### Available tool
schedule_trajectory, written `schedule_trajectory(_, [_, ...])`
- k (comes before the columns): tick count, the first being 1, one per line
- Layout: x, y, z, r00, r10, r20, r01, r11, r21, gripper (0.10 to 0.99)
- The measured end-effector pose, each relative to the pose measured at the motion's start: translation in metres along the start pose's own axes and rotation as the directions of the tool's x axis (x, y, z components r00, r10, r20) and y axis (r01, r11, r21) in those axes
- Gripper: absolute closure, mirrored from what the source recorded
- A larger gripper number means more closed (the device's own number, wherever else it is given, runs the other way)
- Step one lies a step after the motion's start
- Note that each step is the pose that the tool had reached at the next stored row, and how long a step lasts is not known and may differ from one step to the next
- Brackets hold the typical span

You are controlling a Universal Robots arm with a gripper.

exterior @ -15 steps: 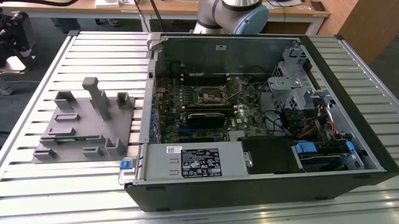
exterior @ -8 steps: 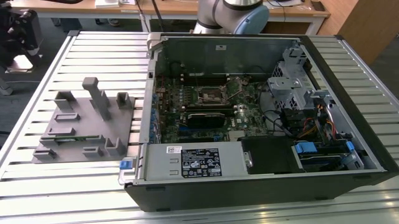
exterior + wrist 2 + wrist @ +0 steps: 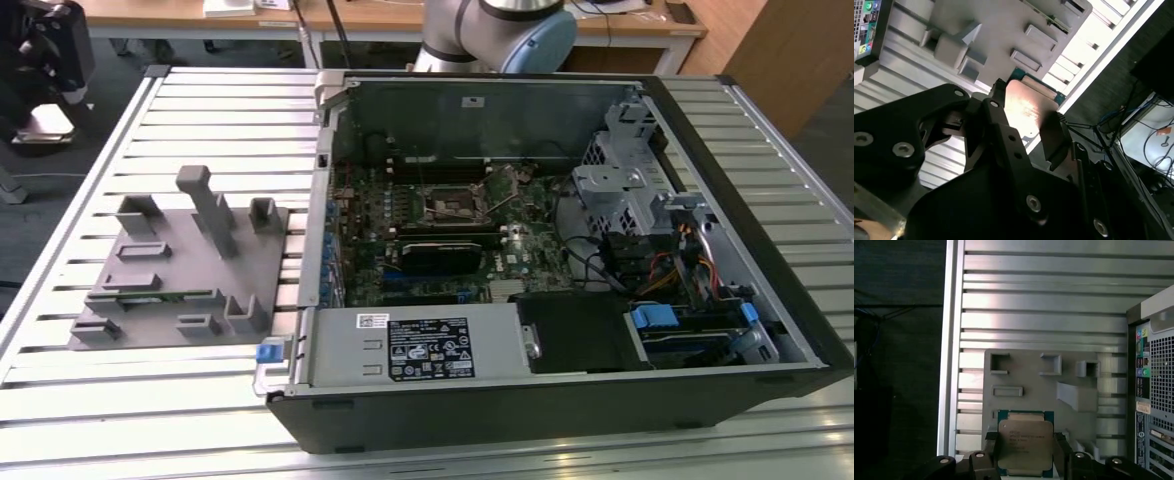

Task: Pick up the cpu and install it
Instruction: 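Pick up the cpu and move it towards the insertion slot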

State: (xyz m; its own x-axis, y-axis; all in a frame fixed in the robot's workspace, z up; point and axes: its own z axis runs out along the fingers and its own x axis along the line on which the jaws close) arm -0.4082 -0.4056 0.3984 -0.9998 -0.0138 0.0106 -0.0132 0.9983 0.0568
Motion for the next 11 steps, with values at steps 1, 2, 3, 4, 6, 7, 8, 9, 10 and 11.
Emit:
schedule_trajectory(1, [-0.0022, 0.0001, -0.0006, 1.0000, 0.000, 0.0004, 0.000, 1.0000, 0.000, 0.561])
schedule_trajectory(2, [-0.0048, 0.0001, -0.0011, 1.0000, 0.000, 0.0001, 0.000, 1.0000, 0.000, 0.561])
schedule_trajectory(3, [-0.0080, 0.0001, -0.0012, 1.0000, 0.000, 0.0002, 0.000, 1.0000, 0.000, 0.561])
schedule_trajectory(4, [-0.0109, 0.0001, -0.0012, 1.0000, 0.000, 0.0003, 0.000, 1.0000, 0.000, 0.561])
schedule_trajectory(6, [-0.0166, 0.0002, -0.0013, 1.0000, 0.000, 0.0001, 0.000, 1.0000, 0.000, 0.561])
schedule_trajectory(7, [-0.0196, 0.0003, -0.0013, 1.0000, 0.000, 0.0002, 0.000, 1.0000, 0.000, 0.561])
schedule_trajectory(8, [-0.0224, 0.0004, -0.0014, 1.0000, 0.000, 0.0002, 0.000, 1.0000, 0.000, 0.561])
schedule_trajectory(9, [-0.0256, 0.0005, -0.0014, 1.0000, 0.000, 0.0002, 0.000, 1.0000, -0.001, 0.561])
schedule_trajectory(10, [-0.0293, 0.0006, -0.0014, 1.0000, 0.000, 0.0001, 0.000, 1.0000, -0.001, 0.561])
schedule_trajectory(11, [-0.0337, 0.0007, -0.0015, 1.0000, 0.000, 0.0001, 0.000, 1.0000, -0.001, 0.561])
